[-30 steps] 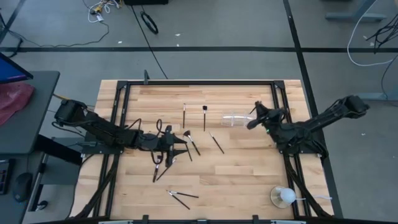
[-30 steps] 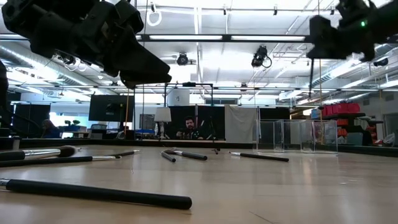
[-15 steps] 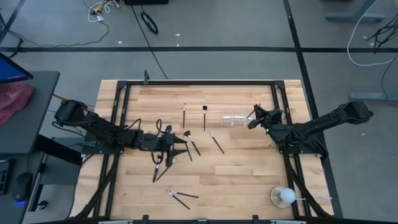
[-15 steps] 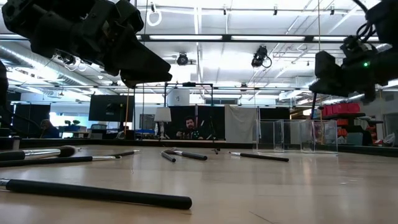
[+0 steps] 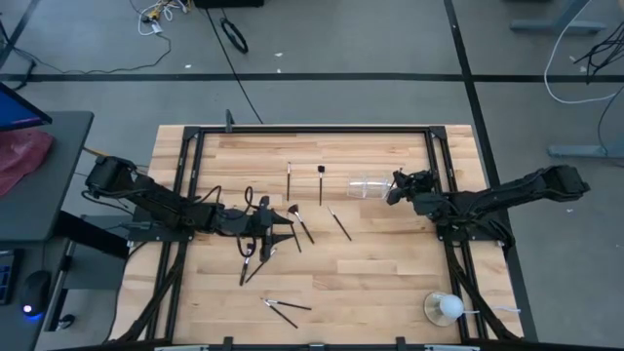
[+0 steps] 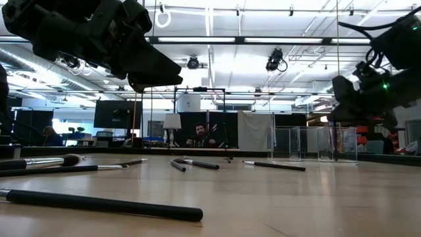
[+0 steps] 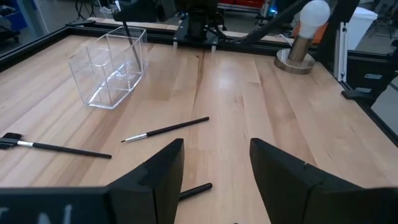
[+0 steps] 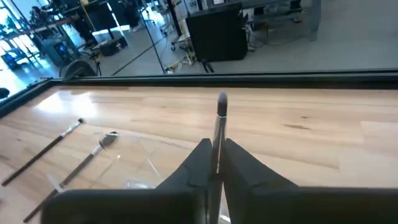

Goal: Put items in baskets/containers
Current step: Put the black eyeshadow brush into the transparent organizer

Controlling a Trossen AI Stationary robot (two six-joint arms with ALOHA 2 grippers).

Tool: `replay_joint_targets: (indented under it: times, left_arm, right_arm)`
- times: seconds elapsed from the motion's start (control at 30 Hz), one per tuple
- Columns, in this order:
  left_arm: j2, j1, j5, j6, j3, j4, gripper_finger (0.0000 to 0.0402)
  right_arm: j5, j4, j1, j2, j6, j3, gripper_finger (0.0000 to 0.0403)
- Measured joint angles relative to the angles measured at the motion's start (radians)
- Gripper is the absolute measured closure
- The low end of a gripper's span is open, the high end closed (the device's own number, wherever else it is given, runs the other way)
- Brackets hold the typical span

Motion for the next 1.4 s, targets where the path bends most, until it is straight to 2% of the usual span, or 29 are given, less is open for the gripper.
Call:
replay_joint_targets:
  times: [0.2,0.37,0.53,0.7,0.83,1.0,1.23,1.33,1.4]
  left_arm:
    - [0.0,0.0,0.001,-0.006,0.0,0.0,0.0209]
    - [0.0,0.0,0.004,-0.027,0.0,0.0,0.0209]
    - [0.0,0.0,0.004,-0.028,0.0,0.0,0.0209]
    - [0.0,0.0,0.004,-0.034,0.0,0.0,0.0209]
    - [0.0,0.0,0.013,-0.04,0.0,0.0,0.0209]
    - [0.0,0.0,0.057,-0.159,0.0,-0.004,0.0209]
    - [0.0,-0.018,0.046,-0.154,0.002,-0.02,0.0209]
    - [0.0,-0.08,-0.032,-0.13,0.052,-0.178,0.0209]
    - [0.0,-0.132,-0.106,-0.14,0.129,-0.387,0.0209]
  right_arm:
    - [-0.014,-0.035,0.001,0.0,-0.014,0.0,0.029]
    - [-0.026,-0.037,0.001,-0.014,-0.128,0.023,0.0219]
    - [-0.03,-0.15,0.001,-0.02,-0.244,0.137,0.0192]
    - [-0.066,-0.423,0.002,-0.019,-0.256,0.336,0.0202]
    - [-0.204,-0.473,0.021,-0.003,-0.267,0.465,0.0222]
    - [-0.369,-0.246,0.111,0.086,-0.352,0.493,0.0255]
    - [-0.394,0.065,0.249,0.383,-0.435,0.479,0.0297]
    - [-0.394,0.156,0.275,0.511,-0.467,0.478,0.0309]
    - [-0.394,0.202,0.282,0.577,-0.486,0.478,0.0315]
